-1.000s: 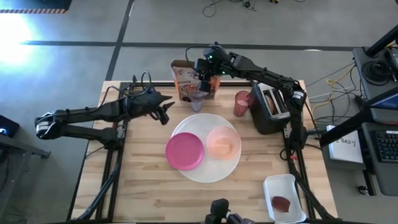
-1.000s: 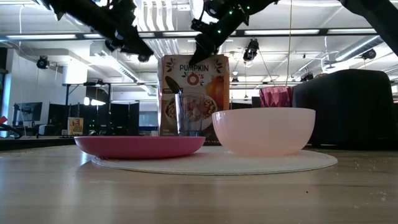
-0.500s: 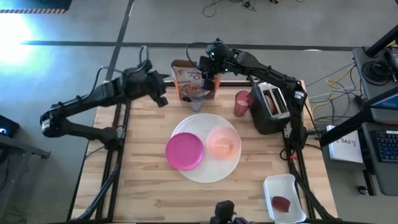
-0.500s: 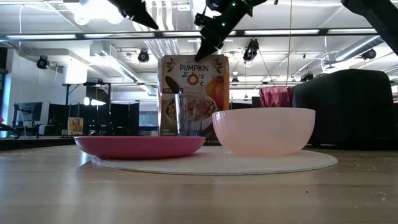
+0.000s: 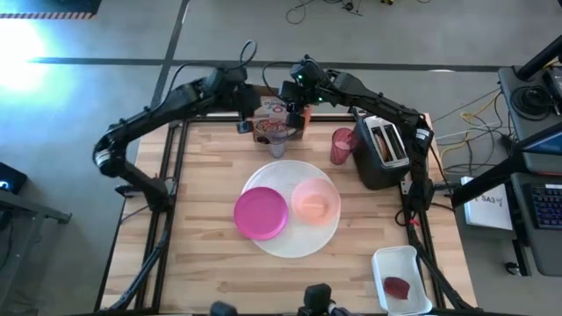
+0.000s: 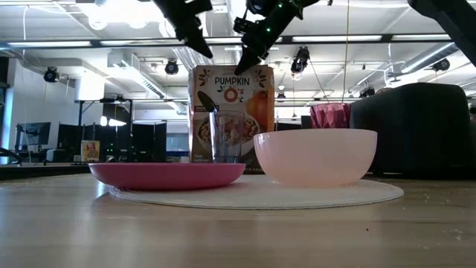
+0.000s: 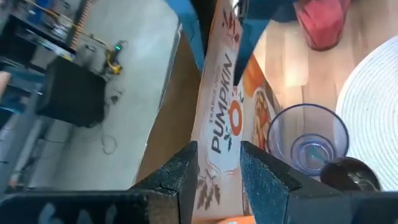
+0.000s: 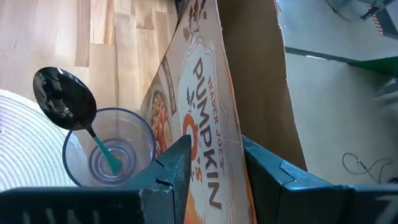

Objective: Arrange a breakfast setting
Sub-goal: Move the cereal box on the top left of the table

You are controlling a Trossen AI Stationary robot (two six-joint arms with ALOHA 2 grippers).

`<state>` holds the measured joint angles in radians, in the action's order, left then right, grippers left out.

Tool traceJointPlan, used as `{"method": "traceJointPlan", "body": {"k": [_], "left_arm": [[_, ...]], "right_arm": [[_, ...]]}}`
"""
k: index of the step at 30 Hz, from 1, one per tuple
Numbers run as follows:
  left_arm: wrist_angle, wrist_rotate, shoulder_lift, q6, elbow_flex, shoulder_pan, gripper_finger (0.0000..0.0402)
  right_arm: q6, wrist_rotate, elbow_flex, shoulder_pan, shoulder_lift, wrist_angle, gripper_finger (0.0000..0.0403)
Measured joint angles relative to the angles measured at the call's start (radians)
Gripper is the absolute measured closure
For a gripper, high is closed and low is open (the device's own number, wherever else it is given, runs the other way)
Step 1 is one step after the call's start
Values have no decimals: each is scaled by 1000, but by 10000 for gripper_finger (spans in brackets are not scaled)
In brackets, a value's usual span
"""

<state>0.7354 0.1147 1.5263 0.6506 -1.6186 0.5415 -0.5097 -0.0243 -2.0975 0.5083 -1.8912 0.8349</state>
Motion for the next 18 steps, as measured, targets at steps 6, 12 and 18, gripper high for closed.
{"method": "traceJointPlan", "body": {"k": [6, 12, 18], "left_arm": [[50, -12, 85, -3, -79, 63, 299], [122, -37, 119, -3, -116, 92, 299], [155, -54, 121, -16, -117, 103, 299]], "right_arm": [[-16, 0, 0, 0, 0, 0, 294], [-35, -1, 0, 0, 0, 0, 301], [-46, -1, -1, 0, 0, -2, 303]]}}
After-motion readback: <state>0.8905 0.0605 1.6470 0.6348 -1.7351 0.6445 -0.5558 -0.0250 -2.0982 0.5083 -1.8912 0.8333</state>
